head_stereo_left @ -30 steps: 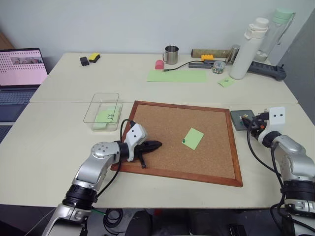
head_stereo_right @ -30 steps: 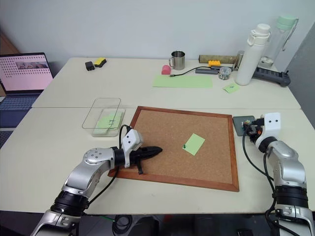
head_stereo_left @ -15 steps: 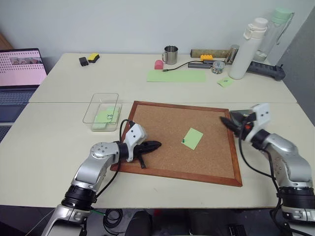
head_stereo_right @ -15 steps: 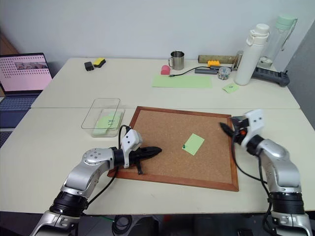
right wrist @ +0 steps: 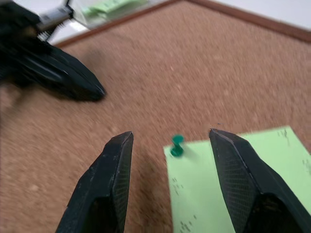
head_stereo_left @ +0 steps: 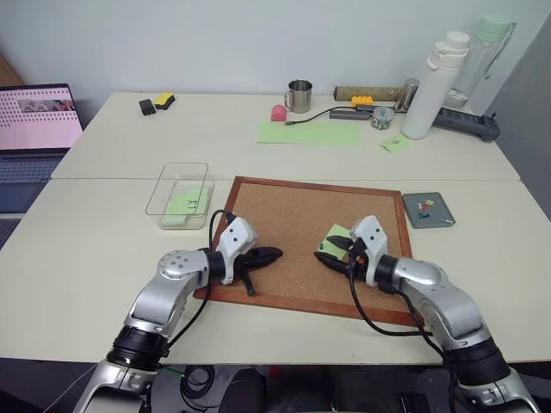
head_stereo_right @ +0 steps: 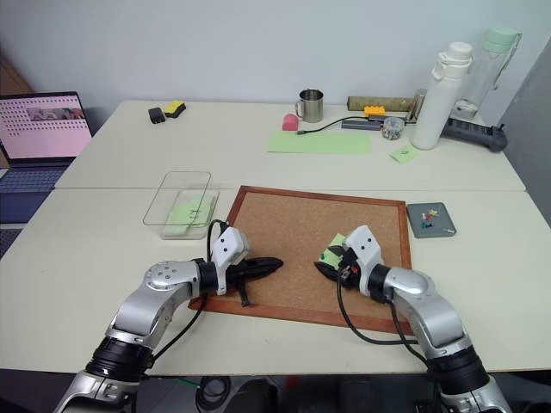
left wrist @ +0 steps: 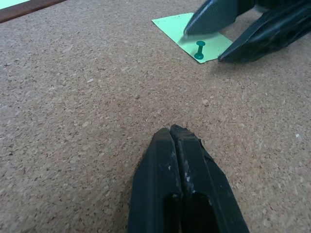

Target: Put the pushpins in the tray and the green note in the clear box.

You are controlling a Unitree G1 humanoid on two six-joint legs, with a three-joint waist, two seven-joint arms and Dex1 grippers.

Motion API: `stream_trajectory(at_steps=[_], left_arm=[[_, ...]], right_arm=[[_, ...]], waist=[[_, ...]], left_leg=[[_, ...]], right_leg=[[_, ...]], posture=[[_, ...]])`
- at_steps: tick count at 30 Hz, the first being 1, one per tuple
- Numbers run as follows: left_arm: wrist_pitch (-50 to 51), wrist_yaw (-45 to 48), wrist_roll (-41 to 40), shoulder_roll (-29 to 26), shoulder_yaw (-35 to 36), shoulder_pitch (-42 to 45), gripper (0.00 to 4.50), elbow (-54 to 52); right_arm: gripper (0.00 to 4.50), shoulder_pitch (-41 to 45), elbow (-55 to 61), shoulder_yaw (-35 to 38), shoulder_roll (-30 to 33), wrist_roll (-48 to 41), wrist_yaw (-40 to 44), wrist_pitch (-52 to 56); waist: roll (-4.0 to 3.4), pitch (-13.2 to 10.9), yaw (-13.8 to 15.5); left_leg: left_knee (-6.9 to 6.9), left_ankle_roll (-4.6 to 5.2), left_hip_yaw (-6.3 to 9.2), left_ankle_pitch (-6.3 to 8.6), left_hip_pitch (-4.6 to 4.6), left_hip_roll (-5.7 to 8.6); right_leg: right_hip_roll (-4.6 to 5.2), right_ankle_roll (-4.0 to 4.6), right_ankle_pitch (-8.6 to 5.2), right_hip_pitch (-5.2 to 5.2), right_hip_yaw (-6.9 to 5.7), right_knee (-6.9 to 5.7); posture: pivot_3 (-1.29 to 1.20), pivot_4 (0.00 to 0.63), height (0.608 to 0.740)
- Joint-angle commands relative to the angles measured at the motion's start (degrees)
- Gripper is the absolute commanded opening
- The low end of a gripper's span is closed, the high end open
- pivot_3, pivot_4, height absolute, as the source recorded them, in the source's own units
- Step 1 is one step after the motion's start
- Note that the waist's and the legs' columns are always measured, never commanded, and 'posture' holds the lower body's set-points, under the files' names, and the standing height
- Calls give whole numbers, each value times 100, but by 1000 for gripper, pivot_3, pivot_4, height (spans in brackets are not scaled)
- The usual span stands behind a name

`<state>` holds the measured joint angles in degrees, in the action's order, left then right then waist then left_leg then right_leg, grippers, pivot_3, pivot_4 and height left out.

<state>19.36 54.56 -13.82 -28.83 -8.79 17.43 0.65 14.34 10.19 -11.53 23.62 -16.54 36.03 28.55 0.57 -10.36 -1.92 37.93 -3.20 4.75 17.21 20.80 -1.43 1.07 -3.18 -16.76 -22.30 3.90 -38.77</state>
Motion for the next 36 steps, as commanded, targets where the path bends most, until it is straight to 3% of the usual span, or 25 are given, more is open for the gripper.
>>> stream_trajectory(at_steps=[1,14,27,32,33,36], left_arm=[[138,20,48,-87,-82,-177,0,-7],[150,-1,51,-75,-60,-191,0,-23],[291,-54,-79,12,30,-130,0,4],[1417,-424,-1186,535,762,351,0,-150],[1662,-459,-1423,604,902,463,380,-184],[2538,-533,-2270,769,1357,803,924,-262]], right_arm=[[2562,71,-152,10,-118,73,4,-137],[12,202,-309,2,-384,71,40,-188],[12,553,769,215,39,-1,333,-290],[12,488,756,-211,773,721,834,-1084],[0,503,726,-252,866,802,923,-1230],[0,599,653,-297,1108,925,1207,-1606]], waist=[[0,0,-2],[0,0,-2],[0,-1,-2],[9,-6,30],[14,-9,32],[29,-18,8]], left_leg=[[0,0,1,0,0,0],[1,0,1,0,0,0],[1,0,1,0,4,0],[5,0,9,0,10,3],[6,0,10,0,11,4],[10,0,12,0,12,5]], right_leg=[[0,0,0,0,0,0],[0,0,0,0,0,0],[0,0,0,-4,0,-1],[3,0,0,0,-12,4],[5,0,0,-1,-13,4],[5,0,0,-2,-14,-3]], posture=[[0,150,740],[0,150,740],[0,150,740],[0,150,740],[0,150,740],[0,150,740]])
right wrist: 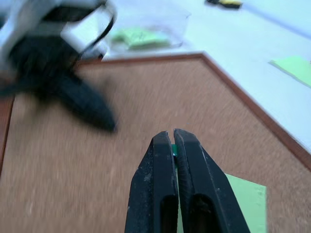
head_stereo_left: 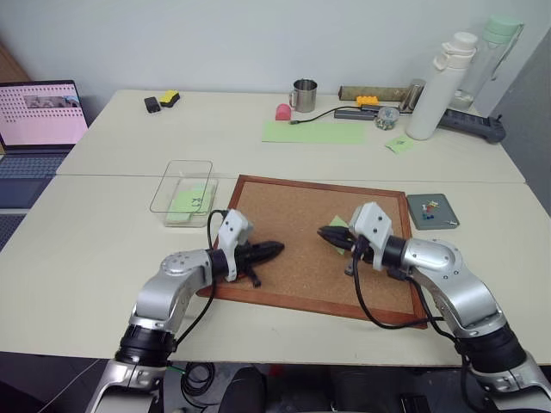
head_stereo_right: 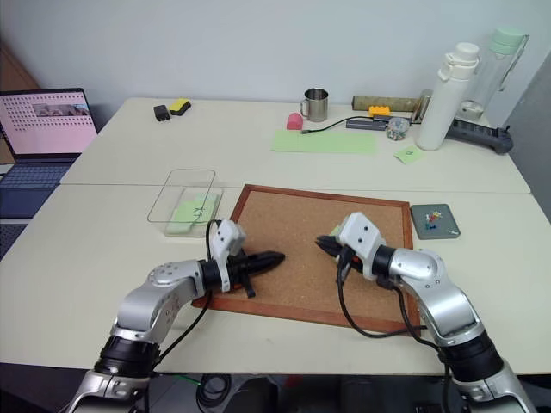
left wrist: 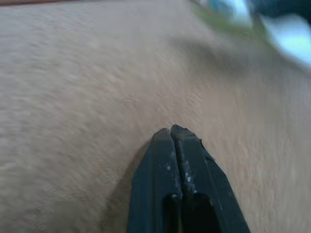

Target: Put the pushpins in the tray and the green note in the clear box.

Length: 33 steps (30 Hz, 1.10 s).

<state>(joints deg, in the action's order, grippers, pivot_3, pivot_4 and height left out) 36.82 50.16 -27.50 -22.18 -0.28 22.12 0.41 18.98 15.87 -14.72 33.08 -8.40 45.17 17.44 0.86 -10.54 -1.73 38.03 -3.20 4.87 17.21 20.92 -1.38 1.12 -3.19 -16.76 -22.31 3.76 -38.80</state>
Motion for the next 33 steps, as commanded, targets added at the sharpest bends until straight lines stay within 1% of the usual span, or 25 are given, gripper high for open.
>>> stream_trajectory(at_steps=[1,5,9,16,17,22,27,33], left_arm=[[1004,-126,-1102,136,608,425,1127,-249],[1470,-171,-1535,88,773,683,1894,-346],[1748,-452,-1855,193,980,878,2670,-285],[1955,-464,-2170,174,929,754,3924,-676],[1965,-413,-2201,138,895,723,3924,-732],[1853,-228,-2175,35,707,640,3924,-843],[1466,24,-1851,-109,407,593,3924,-741],[1240,40,-1715,12,238,686,3924,-646]], right_arm=[[0,176,63,56,190,95,355,-542],[0,487,-16,419,80,-284,359,-226],[0,651,-84,439,190,-117,461,-453],[0,856,70,686,-53,-374,152,31],[0,887,98,707,-77,-391,135,86],[0,1081,342,796,-179,-583,32,434],[0,1314,695,908,-284,-898,-79,900],[0,1489,1089,872,-522,-1247,-303,1397]], waist=[[1,0,-15],[1,-1,-51],[3,-2,-28],[5,-3,-12],[5,-3,-12],[4,-3,-13],[4,-3,-12],[4,-3,-12]], left_leg=[[0,0,0,0,-1,0],[-4,-1,0,0,-2,-3],[-4,-2,6,-1,-2,-5],[-3,-9,5,-5,0,-3],[-3,-22,5,-12,0,-3],[-5,-26,5,-14,0,-3],[-5,-26,4,-14,0,-3],[-6,-23,5,-13,1,-3]], right_leg=[[0,0,0,0,0,0],[-2,0,0,-1,2,3],[-3,0,0,-1,-2,2],[1,1,0,-1,0,4],[2,1,0,-1,0,5],[1,1,0,-2,-1,4],[1,1,0,-1,1,6],[1,1,0,-2,0,6]], posture=[[0,150,740],[0,150,740],[0,150,740],[0,150,740],[0,150,740],[0,150,740],[0,150,740],[0,150,740]])
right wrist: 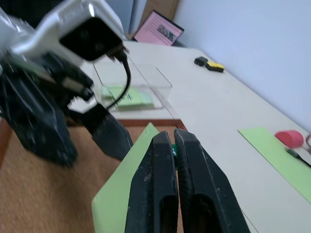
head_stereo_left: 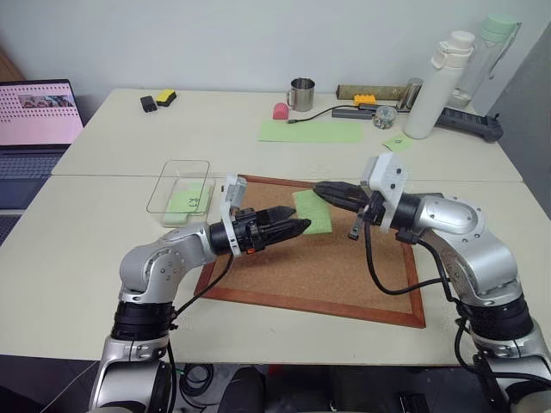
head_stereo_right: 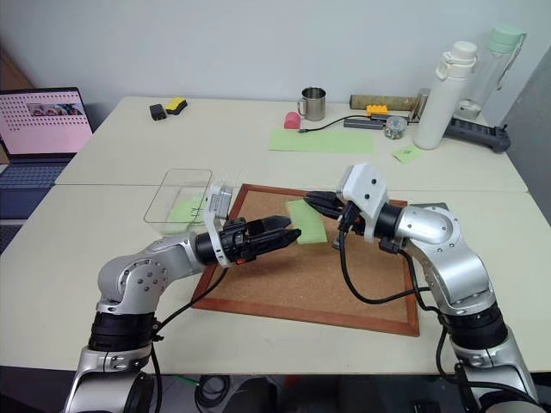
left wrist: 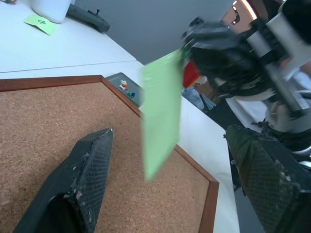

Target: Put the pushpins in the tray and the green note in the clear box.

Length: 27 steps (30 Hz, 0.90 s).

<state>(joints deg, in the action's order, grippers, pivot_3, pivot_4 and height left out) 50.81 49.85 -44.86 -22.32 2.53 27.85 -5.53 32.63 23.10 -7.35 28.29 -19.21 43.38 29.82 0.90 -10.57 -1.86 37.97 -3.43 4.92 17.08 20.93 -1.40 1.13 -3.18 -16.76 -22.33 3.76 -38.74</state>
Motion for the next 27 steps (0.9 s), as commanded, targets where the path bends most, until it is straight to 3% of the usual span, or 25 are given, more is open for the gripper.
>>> stream_trajectory(at_steps=[1,7,27], left_arm=[[-170,68,14,42,-48,129,3924,-51],[-140,16,-175,172,63,227,3924,-36],[-13,61,-406,77,84,148,124,-83]], right_arm=[[0,122,407,123,-67,-184,-157,203],[0,60,504,50,-162,-199,-275,313],[0,-136,389,17,-101,32,-343,181]], waist=[[0,0,2],[0,0,3],[0,0,0]], left_leg=[[0,0,1,0,1,0],[0,19,1,11,1,1],[-1,19,0,11,1,1]], right_leg=[[0,0,0,0,-1,1],[0,0,0,0,-1,1],[0,0,0,-1,-1,3]], posture=[[0,150,740],[0,150,740],[0,150,740]])
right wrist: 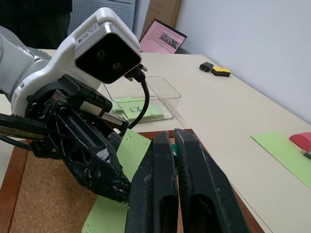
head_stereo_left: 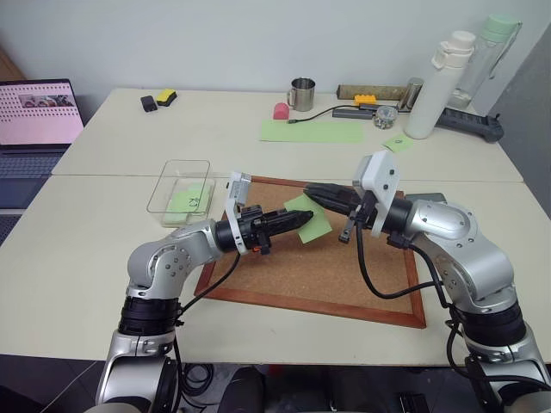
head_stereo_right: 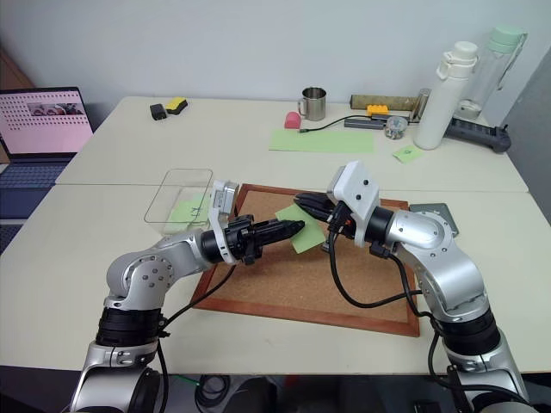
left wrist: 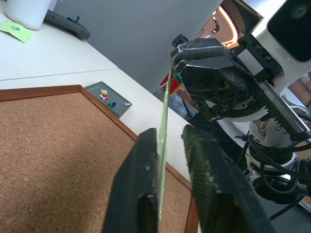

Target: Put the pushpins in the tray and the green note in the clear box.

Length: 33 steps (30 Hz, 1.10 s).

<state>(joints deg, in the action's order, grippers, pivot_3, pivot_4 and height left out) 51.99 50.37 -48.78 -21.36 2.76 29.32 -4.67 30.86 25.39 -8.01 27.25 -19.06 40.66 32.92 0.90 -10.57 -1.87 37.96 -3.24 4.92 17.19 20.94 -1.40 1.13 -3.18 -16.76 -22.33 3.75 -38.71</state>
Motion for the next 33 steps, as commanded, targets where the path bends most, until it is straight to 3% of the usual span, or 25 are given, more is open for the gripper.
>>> stream_trajectory(at_steps=[1,11,16,20,23,32,33], left_arm=[[-149,-39,-1,18,68,5,21,-145],[-504,-679,572,287,57,186,21,467],[-786,-291,830,107,-233,389,21,191],[-2219,399,2112,-267,-1279,621,21,-56],[-3279,718,2809,-237,-1788,810,21,182],[-4205,996,3447,188,-2215,1121,21,609],[-4244,1016,3501,161,-2234,1082,0,605]], right_arm=[[0,34,171,78,-7,18,-87,-131],[0,-133,410,269,-11,-44,-360,-54],[0,-581,284,1030,167,-4,-755,17],[0,-939,-460,2066,292,83,-1382,169],[0,-990,-1262,2521,400,94,-1571,129],[0,-304,-3941,2663,579,169,-1468,-212],[229,-222,-4099,2657,590,173,-1470,-223]], waist=[[0,0,0],[0,0,2],[1,-1,35],[2,-1,46],[2,-1,40],[-6,-5,-39],[-7,-6,-48]], left_leg=[[0,0,0,0,0,0],[0,0,1,0,3,1],[0,-1,4,-1,11,3],[-1,-16,1,-9,13,6],[-4,-22,-11,-12,10,9],[-6,3,-35,1,1,7],[-6,4,-35,1,1,6]], right_leg=[[0,0,0,0,0,0],[0,0,0,-3,0,1],[2,0,0,-4,-4,7],[4,0,0,-3,-2,11],[6,0,0,-1,6,15],[1,0,0,-3,30,10],[1,0,0,-3,30,10]], posture=[[0,150,740],[0,150,740],[0,150,740],[0,150,740],[0,150,740],[0,150,740],[0,150,740]])
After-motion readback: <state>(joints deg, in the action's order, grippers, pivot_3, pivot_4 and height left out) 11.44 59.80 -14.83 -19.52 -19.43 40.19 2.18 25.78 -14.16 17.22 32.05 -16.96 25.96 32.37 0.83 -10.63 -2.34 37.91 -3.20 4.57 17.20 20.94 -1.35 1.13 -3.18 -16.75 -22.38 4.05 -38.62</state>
